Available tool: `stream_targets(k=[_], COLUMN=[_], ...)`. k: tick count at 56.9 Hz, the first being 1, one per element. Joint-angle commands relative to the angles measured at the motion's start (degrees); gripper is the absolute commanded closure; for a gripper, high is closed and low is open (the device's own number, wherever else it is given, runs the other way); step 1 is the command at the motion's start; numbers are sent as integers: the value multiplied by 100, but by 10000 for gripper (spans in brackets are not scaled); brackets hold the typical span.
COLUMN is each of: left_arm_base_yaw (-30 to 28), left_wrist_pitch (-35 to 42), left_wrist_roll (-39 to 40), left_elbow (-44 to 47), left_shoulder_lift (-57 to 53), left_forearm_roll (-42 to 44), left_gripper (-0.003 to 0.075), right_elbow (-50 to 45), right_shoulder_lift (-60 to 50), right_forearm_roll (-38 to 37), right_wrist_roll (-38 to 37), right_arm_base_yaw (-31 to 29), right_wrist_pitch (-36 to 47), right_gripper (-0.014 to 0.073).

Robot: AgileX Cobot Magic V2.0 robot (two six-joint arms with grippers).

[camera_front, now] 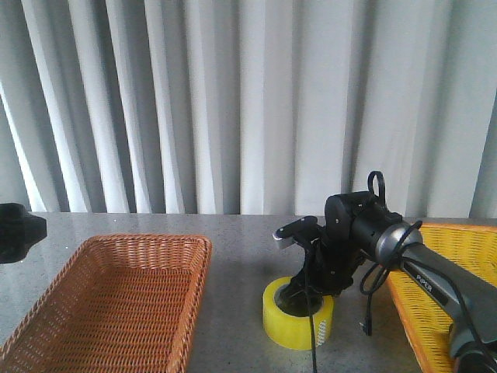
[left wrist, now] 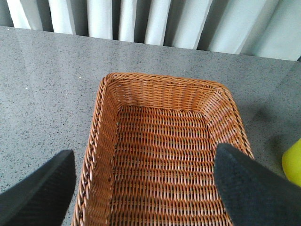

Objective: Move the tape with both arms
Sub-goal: 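Carry the tape toward the table center and set it down, then open the right gripper and raise it away from the tape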

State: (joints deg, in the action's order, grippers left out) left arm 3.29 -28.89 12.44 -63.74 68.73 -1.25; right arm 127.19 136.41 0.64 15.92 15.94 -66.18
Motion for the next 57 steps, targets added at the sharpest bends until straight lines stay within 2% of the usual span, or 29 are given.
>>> stream_targets(k=[1, 14, 24, 33, 46, 57], left_arm_base_yaw=[26, 26, 26, 26, 31, 31], left_wrist_pitch=[374, 374, 367, 378, 357, 380], left_wrist_roll=[29, 29, 29, 29, 29, 24], left_elbow=[-189, -189, -189, -189, -189, -195], left_shoulder_lift=[-78, -78, -78, -78, -78, -78], left_forearm_roll=[-57, -57, -57, -57, -57, -57], left_gripper=[150, 150, 150, 150, 150, 150], right_elbow=[180, 180, 180, 180, 175, 158], right_shoulder_lift=[-410, -1100, -1924, -2625, -3399, -3747], right_forearm_roll=[-9, -16, -5, 9, 10, 19], right_wrist_roll=[-30, -96, -96, -227, -314, -554], right_arm_base_yaw=[-17, -23, -113, -405, -1137, -1631], right_wrist_pitch=[256, 406, 580, 590, 273, 199], right_gripper=[113, 127, 175, 286, 599, 602])
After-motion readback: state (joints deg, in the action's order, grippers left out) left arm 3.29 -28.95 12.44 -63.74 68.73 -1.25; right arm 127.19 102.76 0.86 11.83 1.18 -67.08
